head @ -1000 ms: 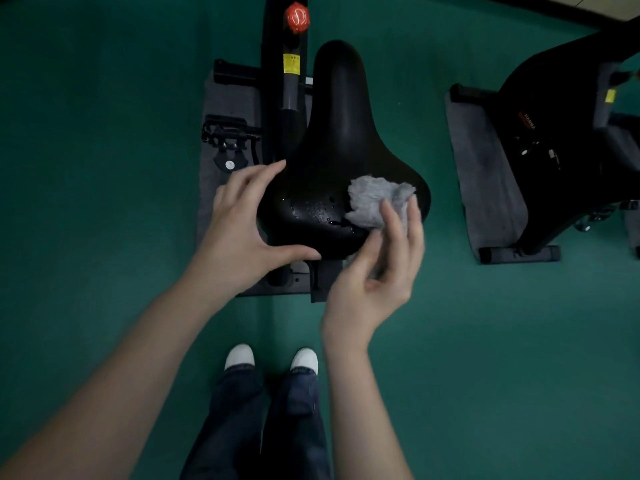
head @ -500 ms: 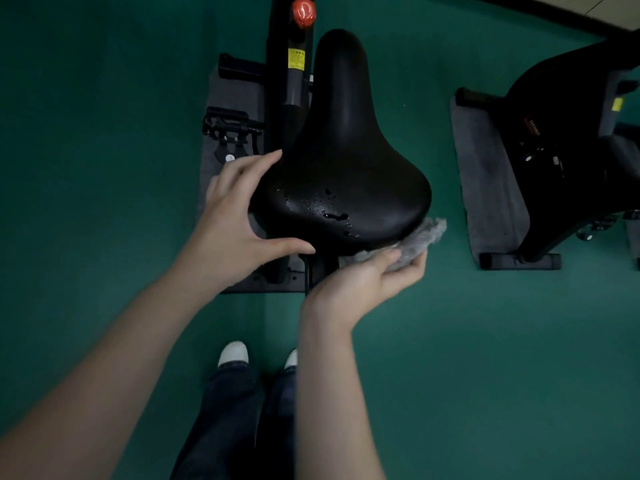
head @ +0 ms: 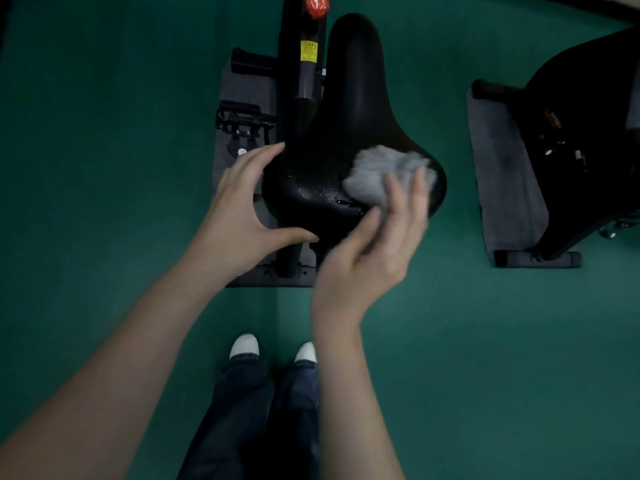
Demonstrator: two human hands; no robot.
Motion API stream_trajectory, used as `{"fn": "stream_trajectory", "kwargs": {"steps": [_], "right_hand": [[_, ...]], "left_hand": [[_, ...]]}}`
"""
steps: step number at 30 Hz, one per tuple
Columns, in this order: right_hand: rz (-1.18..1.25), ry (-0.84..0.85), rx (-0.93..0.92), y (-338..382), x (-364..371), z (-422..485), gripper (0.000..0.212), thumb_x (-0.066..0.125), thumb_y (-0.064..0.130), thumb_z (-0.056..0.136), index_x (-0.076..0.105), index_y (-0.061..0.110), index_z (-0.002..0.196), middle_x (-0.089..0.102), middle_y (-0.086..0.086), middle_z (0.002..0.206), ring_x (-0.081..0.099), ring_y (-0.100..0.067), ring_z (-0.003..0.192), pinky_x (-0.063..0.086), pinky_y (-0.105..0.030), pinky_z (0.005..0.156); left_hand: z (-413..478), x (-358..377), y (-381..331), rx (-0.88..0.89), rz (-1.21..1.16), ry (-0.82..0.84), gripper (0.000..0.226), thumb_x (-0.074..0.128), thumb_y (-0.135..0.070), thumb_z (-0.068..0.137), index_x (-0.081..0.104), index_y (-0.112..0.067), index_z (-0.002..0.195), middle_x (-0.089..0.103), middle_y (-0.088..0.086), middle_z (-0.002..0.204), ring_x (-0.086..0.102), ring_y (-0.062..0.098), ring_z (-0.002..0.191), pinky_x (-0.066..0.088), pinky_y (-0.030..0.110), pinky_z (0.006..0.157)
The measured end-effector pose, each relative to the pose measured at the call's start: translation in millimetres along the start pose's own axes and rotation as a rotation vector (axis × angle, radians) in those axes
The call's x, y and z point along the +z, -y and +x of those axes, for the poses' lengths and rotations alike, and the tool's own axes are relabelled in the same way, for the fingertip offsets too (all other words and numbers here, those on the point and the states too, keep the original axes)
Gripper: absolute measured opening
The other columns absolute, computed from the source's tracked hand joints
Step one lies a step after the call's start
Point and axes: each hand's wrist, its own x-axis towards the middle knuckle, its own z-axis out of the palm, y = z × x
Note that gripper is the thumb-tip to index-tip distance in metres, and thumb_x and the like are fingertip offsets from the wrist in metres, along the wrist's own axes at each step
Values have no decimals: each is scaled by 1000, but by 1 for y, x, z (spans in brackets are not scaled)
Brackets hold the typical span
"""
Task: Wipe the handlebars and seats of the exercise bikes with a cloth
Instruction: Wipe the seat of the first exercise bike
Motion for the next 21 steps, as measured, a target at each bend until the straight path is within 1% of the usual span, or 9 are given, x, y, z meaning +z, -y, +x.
{"fn": "stream_trajectory", "kwargs": {"steps": [2,4,6,9,13,14,16,18,21], "right_hand": [[-90,122,-122,9,7,-12,33,47,-18,90,60,-7,117,48,-25,137,39,-37,135,33,-54,110],[-137,229,-216,13,11,-8,34,48,-18,89,63,-4,116,51,-22,136,42,-35,134,33,-51,110],[-215,359,-334,9,7,2,35,45,-16,89,63,-3,116,51,-20,137,42,-34,134,35,-49,108],[-293,563,-464,-5,-7,20,45,42,-13,86,56,-1,127,43,-19,144,33,-33,140,31,-50,110],[-175,602,-447,-14,-29,6,42,47,-17,89,56,-3,127,42,-21,143,33,-35,140,33,-55,108],[-164,596,-434,-15,-33,0,41,47,-17,89,56,-3,127,41,-21,144,33,-36,139,33,-56,108],[-178,605,-426,-9,-32,-2,44,48,-18,87,56,-3,127,40,-19,144,34,-37,139,31,-56,110],[-220,665,-456,0,-23,11,47,50,-19,84,57,-1,127,43,-20,143,34,-35,139,32,-53,110],[-320,797,-468,14,-4,44,44,50,-9,85,58,3,127,47,-16,142,38,-29,137,34,-50,110]], "left_hand": [[0,0,1,-3,-25,-2,105,71,-61,48,35,-29,142,35,-17,139,32,7,134,26,30,113],[0,0,3,-11,-50,4,99,75,-52,54,35,-30,142,34,-17,141,31,7,135,26,31,114],[0,0,4,-6,-53,10,96,77,-48,56,35,-32,142,33,-19,142,30,6,135,25,26,112],[1,1,2,4,-49,12,102,73,-58,50,35,-34,141,31,-28,136,29,5,134,21,13,106],[-3,4,5,6,-69,-6,103,85,-41,51,37,-29,141,33,-23,137,30,8,134,22,17,109],[-4,5,5,7,-72,-9,103,86,-37,53,36,-28,142,32,-26,136,29,6,134,21,12,107],[-7,6,5,3,-85,-16,102,85,-37,55,34,-28,143,30,-30,133,27,3,131,17,5,102],[-9,7,4,-20,-118,-28,104,83,-42,54,33,-27,143,31,-27,132,28,4,131,19,9,103],[-11,7,3,-76,-176,-41,103,77,-46,53,33,-25,143,31,-24,130,29,5,131,26,23,107]]}}
